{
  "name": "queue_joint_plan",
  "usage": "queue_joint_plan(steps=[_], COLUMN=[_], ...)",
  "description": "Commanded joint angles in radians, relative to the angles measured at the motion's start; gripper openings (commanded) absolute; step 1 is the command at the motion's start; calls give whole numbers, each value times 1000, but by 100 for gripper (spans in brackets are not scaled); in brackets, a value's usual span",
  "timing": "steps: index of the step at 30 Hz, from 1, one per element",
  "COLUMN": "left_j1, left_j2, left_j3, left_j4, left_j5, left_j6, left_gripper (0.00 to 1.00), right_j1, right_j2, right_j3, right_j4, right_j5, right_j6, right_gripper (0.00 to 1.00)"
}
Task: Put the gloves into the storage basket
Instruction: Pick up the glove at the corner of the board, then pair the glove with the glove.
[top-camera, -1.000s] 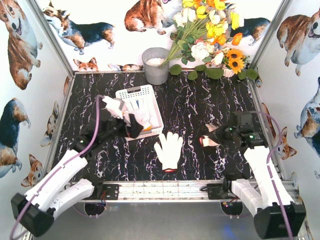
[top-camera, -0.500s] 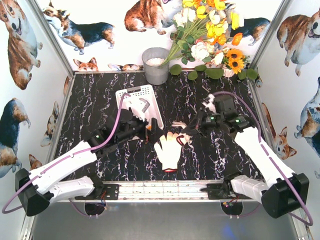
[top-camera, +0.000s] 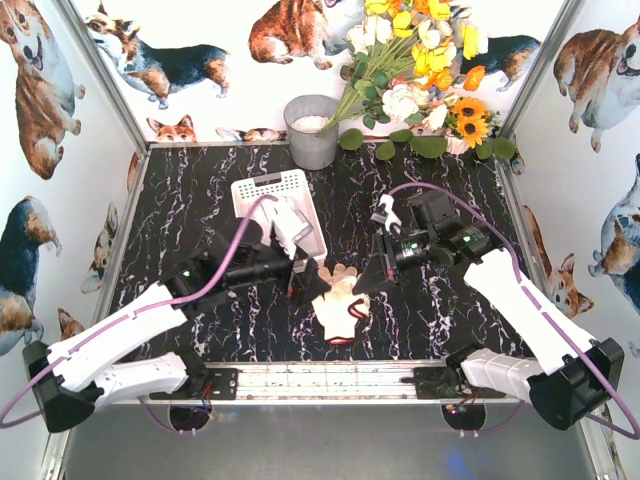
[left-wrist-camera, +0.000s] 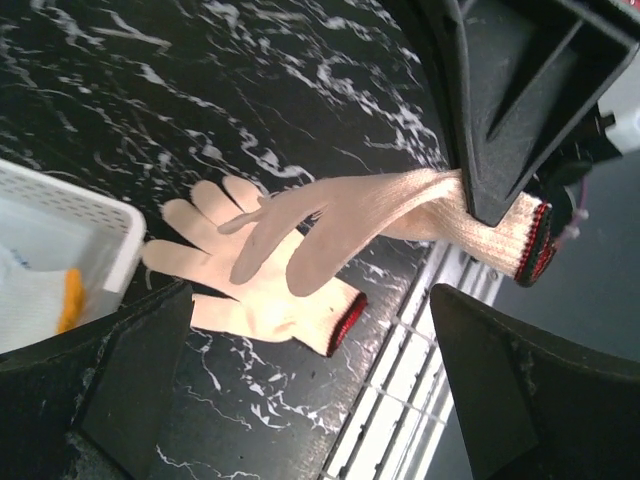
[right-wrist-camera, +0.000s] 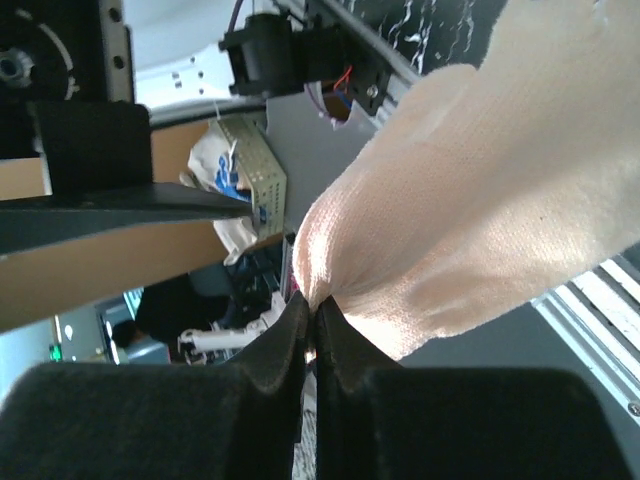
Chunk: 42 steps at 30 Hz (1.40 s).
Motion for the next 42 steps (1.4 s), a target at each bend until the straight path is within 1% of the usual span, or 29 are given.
queue_joint_plan(steps=[1,7,8,11,15,16,19,22,23,24,27,30,31,32,33,34,36,39,42], left_j1=[-51,-68,-67,-69,-76,-75,-76,-75,-75,-75,-76,-76,-76,-76,-76,-76,-75,-75,-75], left_j2=[45,104,117,152,162,158,142,113,99,84,37,-8,-20,-32,-44,-49,-52,-48,-41], left_j3=[11,-2,-9,-23,-49,-58,-63,-75,-87,-100,-142,-188,-212,-237,-252,-263,-275,-279,-277], left_j4=[-3,109,134,197,211,217,193,172,178,186,204,230,242,258,283,295,332,353,360], left_j5=[79,109,129,190,208,213,196,143,121,94,-5,-110,-133,-152,-164,-174,-185,-202,-217], left_j6=[65,53,42,9,-10,-17,-28,-43,-58,-75,-127,-189,-209,-228,-248,-265,-290,-311,-321], left_gripper=[100,99,96,79,57,51,28,7,1,0,0,0,0,0,0,0,0,0,0], right_j1=[35,73,75,75,76,76,76,76,76,75,62,13,-6,-27,-42,-52,-69,-70,-70], right_j2=[-7,-14,-17,-20,-12,-11,-11,-13,-17,-23,-55,-118,-145,-176,-213,-248,-319,-400,-457], right_j3=[49,27,24,9,9,12,19,15,11,7,-9,-52,-72,-101,-134,-171,-257,-351,-429], right_j4=[1,36,36,46,47,44,32,37,44,54,85,152,177,200,227,257,330,386,406], right_j5=[-88,-102,-99,-94,-71,-60,1,58,76,93,158,197,227,257,302,339,401,477,511], right_j6=[-48,-33,-34,-29,-30,-33,-35,-25,-15,-3,49,141,202,257,312,372,493,671,788], right_gripper=[0,0,0,0,0,0,1,13,18,24,48,61,63,63,67,67,67,67,67])
